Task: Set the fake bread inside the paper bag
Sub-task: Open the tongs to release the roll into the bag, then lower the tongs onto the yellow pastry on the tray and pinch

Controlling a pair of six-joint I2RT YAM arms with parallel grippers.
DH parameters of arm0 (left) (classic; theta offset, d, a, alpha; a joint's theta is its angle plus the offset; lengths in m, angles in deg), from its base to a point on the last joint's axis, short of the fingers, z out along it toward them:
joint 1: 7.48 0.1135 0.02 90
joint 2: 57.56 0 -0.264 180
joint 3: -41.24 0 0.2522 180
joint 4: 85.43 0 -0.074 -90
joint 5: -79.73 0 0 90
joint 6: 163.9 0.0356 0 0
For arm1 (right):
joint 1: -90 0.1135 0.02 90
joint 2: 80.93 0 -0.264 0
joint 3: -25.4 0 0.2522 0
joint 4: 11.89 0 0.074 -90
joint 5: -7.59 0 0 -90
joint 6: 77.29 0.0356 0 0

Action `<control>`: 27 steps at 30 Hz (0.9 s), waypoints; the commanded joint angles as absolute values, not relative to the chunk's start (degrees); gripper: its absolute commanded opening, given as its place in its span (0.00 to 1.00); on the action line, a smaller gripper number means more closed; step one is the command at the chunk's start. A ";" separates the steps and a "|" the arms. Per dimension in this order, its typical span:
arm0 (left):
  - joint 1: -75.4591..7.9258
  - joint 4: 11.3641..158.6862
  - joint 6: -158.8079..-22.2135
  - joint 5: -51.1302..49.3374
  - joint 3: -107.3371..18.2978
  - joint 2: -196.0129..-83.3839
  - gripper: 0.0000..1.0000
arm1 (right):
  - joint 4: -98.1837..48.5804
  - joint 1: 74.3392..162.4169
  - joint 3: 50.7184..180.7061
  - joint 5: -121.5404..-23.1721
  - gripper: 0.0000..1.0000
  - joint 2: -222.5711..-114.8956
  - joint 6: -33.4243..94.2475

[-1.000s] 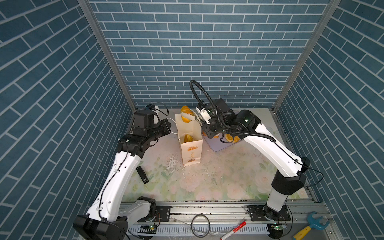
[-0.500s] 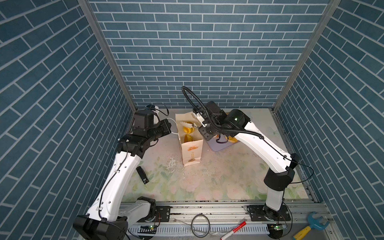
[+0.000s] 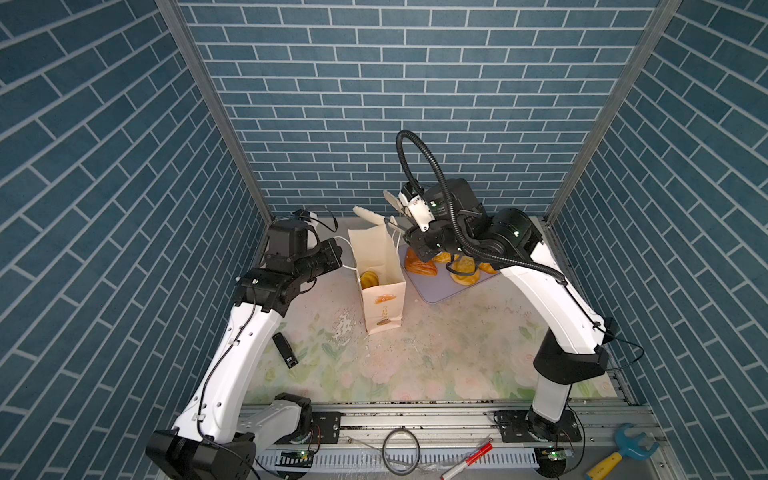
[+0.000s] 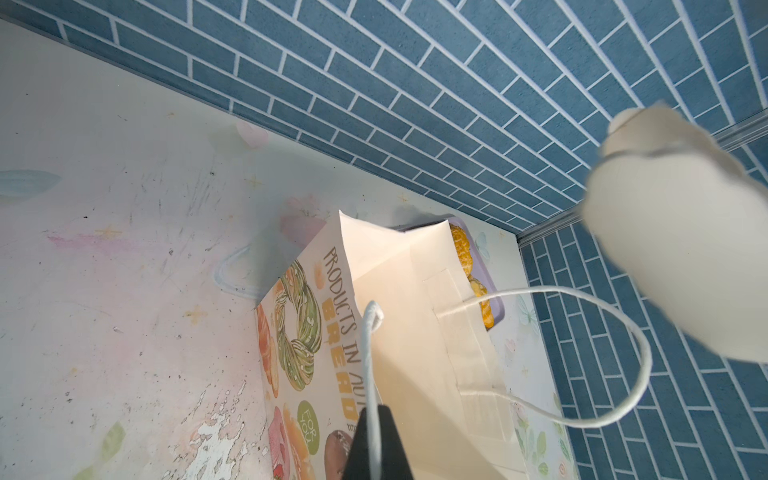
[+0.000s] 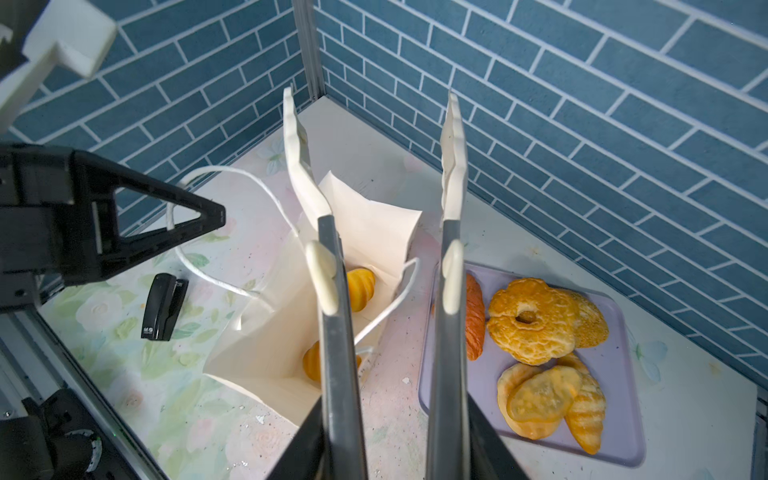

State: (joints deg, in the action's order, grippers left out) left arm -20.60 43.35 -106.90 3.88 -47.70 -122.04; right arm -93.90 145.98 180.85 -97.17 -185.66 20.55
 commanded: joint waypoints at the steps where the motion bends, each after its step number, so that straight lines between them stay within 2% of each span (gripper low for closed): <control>1: -20.92 42.62 -106.40 3.53 -48.14 -121.93 0.00 | -91.39 142.75 177.84 -102.51 0.46 -179.52 24.64; 11: -20.92 42.84 -106.26 3.56 -47.70 -121.64 0.00 | -90.78 126.12 152.00 -101.68 0.46 -163.57 36.18; 15: -20.92 42.99 -106.25 3.44 -47.75 -121.87 0.00 | -90.06 118.87 140.11 -95.84 0.46 -160.45 40.75; 21: -20.92 42.84 -106.29 3.49 -47.79 -122.29 0.00 | -84.03 113.17 126.30 -86.70 0.46 -161.66 44.44; 27: -20.93 42.22 -105.64 2.83 -47.86 -122.66 0.00 | -81.76 112.85 124.40 -84.39 0.48 -167.64 44.11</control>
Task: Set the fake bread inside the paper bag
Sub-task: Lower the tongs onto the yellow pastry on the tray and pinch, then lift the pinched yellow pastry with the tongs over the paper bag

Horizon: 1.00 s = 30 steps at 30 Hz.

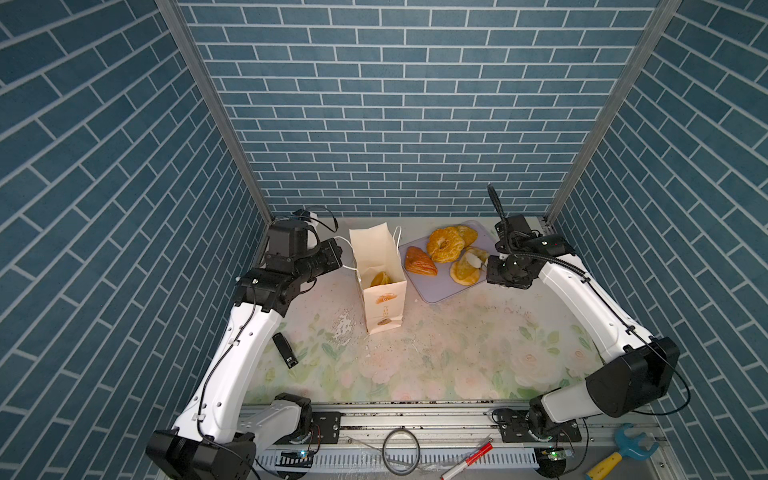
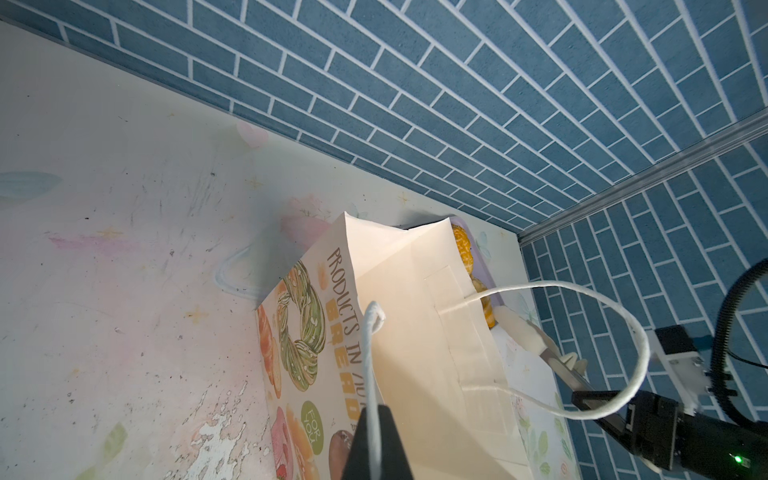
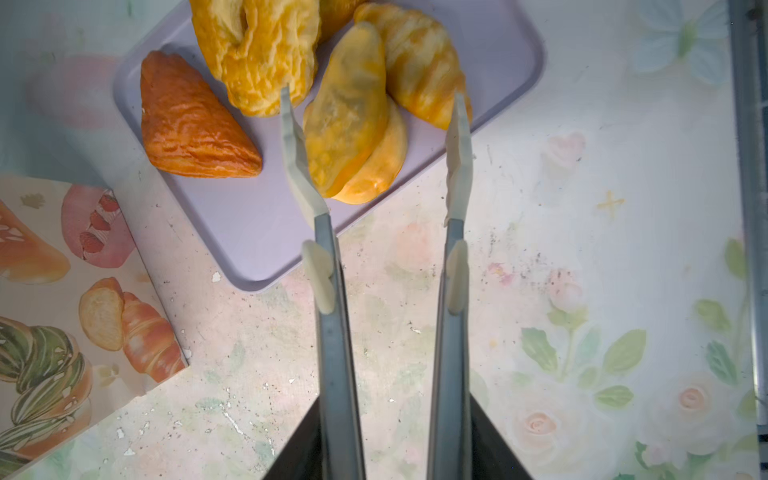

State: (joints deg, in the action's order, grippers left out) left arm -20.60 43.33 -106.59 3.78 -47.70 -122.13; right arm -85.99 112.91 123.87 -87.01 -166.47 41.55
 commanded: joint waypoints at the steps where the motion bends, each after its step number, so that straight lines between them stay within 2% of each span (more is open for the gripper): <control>1: -20.93 42.20 -105.63 2.83 -47.86 -122.79 0.00 | -81.64 112.78 124.47 -84.43 0.48 -168.54 44.09; 11: -20.97 41.43 -105.20 1.86 -47.87 -123.14 0.00 | -82.69 112.87 128.08 -84.58 0.49 -177.35 42.27; 18: -20.91 41.44 -105.25 1.60 -47.86 -123.46 0.00 | -82.55 112.84 129.52 -85.07 0.47 -179.71 40.51; 30: -20.92 41.88 -105.54 1.69 -46.96 -122.39 0.00 | -84.10 113.19 129.45 -85.85 0.28 -176.57 39.39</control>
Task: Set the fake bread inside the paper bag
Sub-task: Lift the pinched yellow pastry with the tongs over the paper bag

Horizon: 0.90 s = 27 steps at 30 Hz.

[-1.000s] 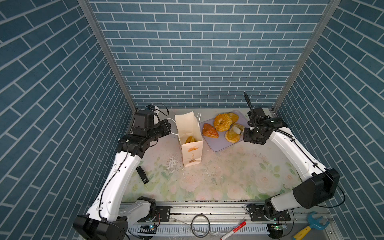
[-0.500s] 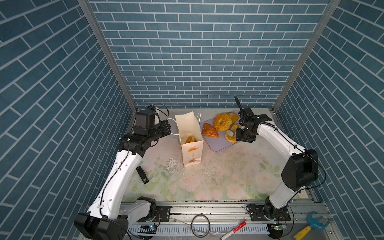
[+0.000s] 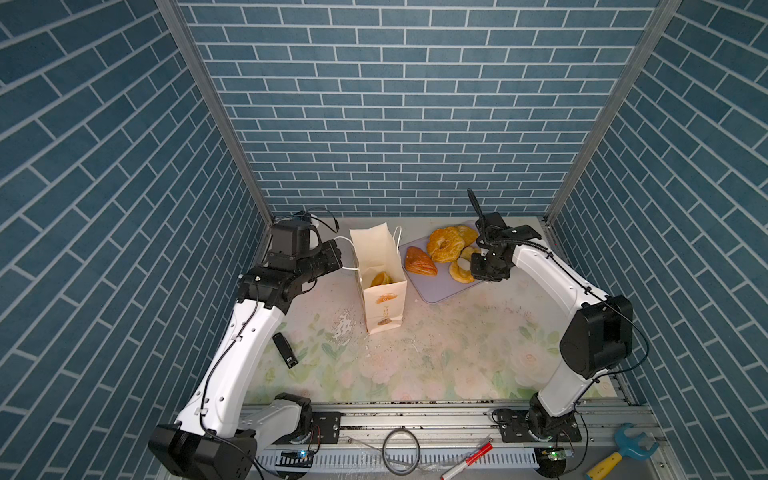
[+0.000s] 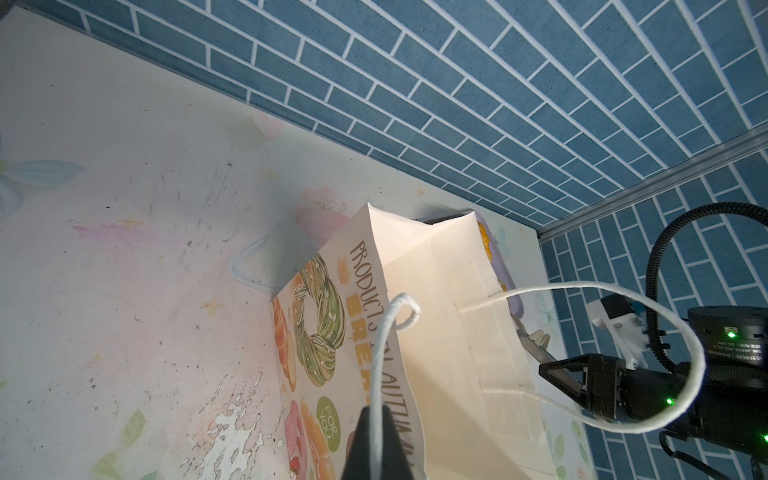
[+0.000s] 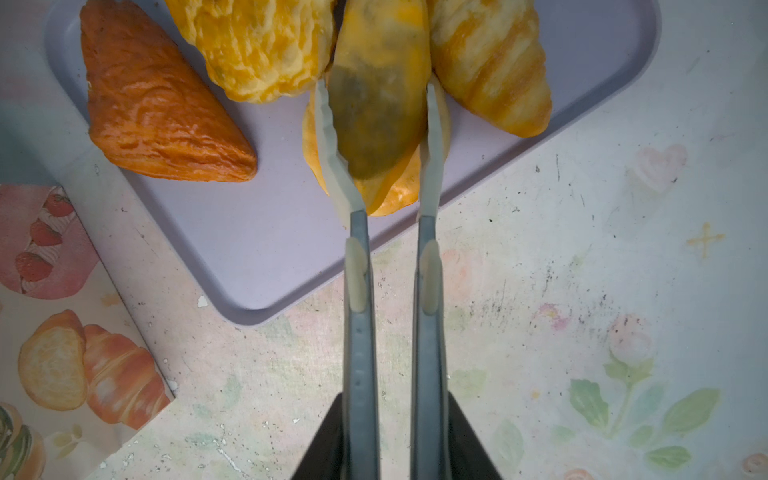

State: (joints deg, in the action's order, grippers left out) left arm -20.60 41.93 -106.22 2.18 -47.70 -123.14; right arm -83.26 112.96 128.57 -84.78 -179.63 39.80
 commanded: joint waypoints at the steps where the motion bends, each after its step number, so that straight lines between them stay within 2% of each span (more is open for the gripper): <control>1: -20.92 41.99 -105.54 1.69 -46.83 -122.19 0.00 | -84.14 113.28 129.34 -85.97 0.28 -176.12 39.34; 16: -20.92 43.36 -105.89 2.83 -45.90 -121.32 0.00 | -87.29 117.86 134.03 -89.46 0.21 -160.70 36.36; 21: -20.92 43.83 -106.15 3.17 -45.56 -121.27 0.00 | -85.99 121.17 144.20 -87.81 0.21 -159.86 32.31; 27: -20.92 44.03 -106.37 3.19 -45.55 -121.09 0.00 | -88.74 129.46 161.10 -85.07 0.20 -166.68 25.16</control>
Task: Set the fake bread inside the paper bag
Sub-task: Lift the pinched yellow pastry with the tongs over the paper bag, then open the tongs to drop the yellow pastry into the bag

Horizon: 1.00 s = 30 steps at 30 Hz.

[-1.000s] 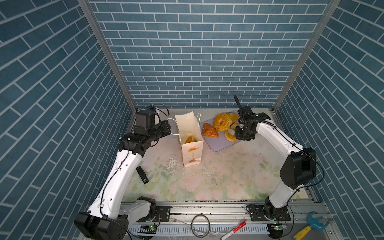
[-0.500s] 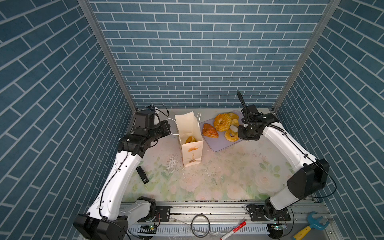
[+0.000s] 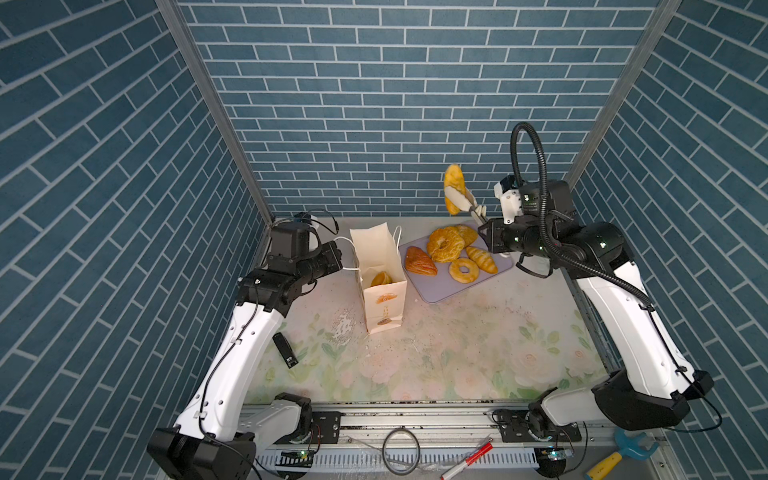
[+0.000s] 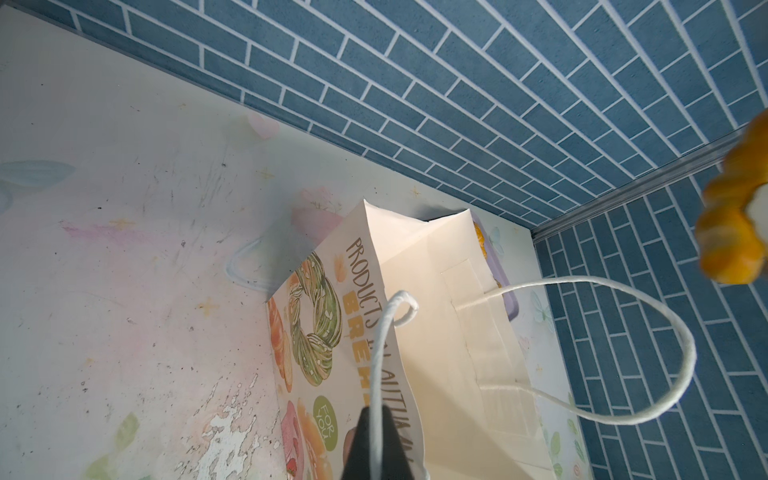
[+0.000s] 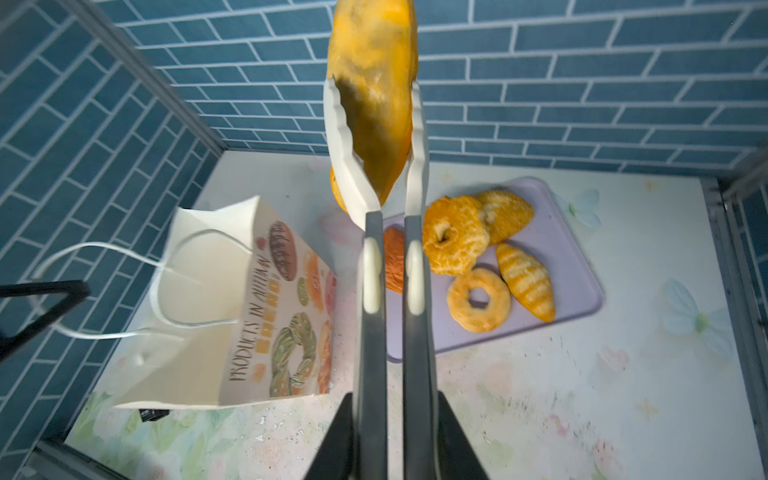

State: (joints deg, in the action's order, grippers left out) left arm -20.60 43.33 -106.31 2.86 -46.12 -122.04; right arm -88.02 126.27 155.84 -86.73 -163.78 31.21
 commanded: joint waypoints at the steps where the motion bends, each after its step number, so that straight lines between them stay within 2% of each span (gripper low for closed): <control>1: -20.92 44.05 -106.50 3.10 -45.44 -121.07 0.00 | -89.40 131.09 163.57 -85.10 0.20 -168.00 24.21; 6: -20.92 44.23 -106.95 3.22 -44.96 -120.69 0.00 | -90.53 139.82 171.89 -82.97 0.20 -174.39 19.54; 12: -20.92 43.79 -106.70 3.27 -45.05 -120.55 0.00 | -89.75 147.50 169.51 -83.70 0.21 -177.06 15.37; 26: -20.92 43.73 -106.64 3.25 -45.14 -120.67 0.00 | -93.15 148.18 162.15 -91.01 0.21 -178.92 17.29; 28: -20.92 43.80 -106.62 3.21 -45.11 -120.80 0.00 | -93.15 148.10 162.02 -91.10 0.26 -179.54 17.05; 30: -20.92 43.84 -106.62 3.27 -45.04 -120.90 0.00 | -93.25 148.18 162.65 -91.67 0.36 -180.04 16.97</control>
